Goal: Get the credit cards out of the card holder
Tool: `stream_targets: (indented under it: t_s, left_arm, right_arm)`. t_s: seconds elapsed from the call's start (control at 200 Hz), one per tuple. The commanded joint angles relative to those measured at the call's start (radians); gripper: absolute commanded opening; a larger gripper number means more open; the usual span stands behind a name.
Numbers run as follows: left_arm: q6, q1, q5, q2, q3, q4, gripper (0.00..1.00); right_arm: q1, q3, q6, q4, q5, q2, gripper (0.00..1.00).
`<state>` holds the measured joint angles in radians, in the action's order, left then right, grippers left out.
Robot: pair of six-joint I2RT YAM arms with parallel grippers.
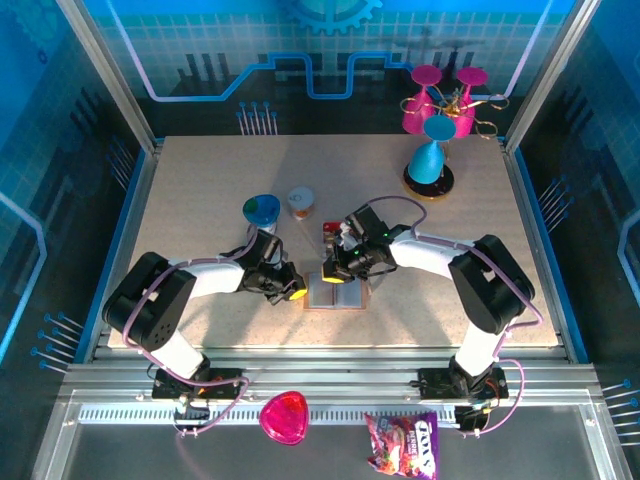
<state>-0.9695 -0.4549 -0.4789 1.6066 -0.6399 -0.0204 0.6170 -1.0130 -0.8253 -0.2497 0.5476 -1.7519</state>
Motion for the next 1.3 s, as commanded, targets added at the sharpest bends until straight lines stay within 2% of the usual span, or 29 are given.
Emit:
stream_targets:
  t_s: [0.0,0.14,0.385,0.71,0.935,1.296]
  left_arm:
    - [0.003,-0.007,0.008,0.022,-0.003,-0.012,0.07]
    - [0.01,-0.007,0.006,0.033,-0.014,-0.021,0.07]
    - [0.022,-0.007,0.009,0.026,-0.017,-0.047,0.07]
    - [0.031,-0.005,0.014,0.014,-0.017,-0.068,0.07]
    - [0.034,-0.005,0.015,0.016,-0.02,-0.074,0.07]
    - [0.037,-0.004,0.017,0.027,-0.02,-0.076,0.07]
  right_arm:
    - [0.012,-0.002,0.028,-0.014,0.025,-0.022,0.09]
    - [0.012,-0.001,0.041,-0.032,0.016,-0.039,0.1]
    - [0.016,0.01,0.044,-0.03,0.0,-0.064,0.2]
    - [0.024,-0.003,0.067,-0.054,0.009,-0.1,0.25]
    - [0.026,-0.017,0.1,-0.115,-0.038,-0.098,0.3]
    - [0.005,0.017,0.097,-0.102,-0.055,-0.054,0.3]
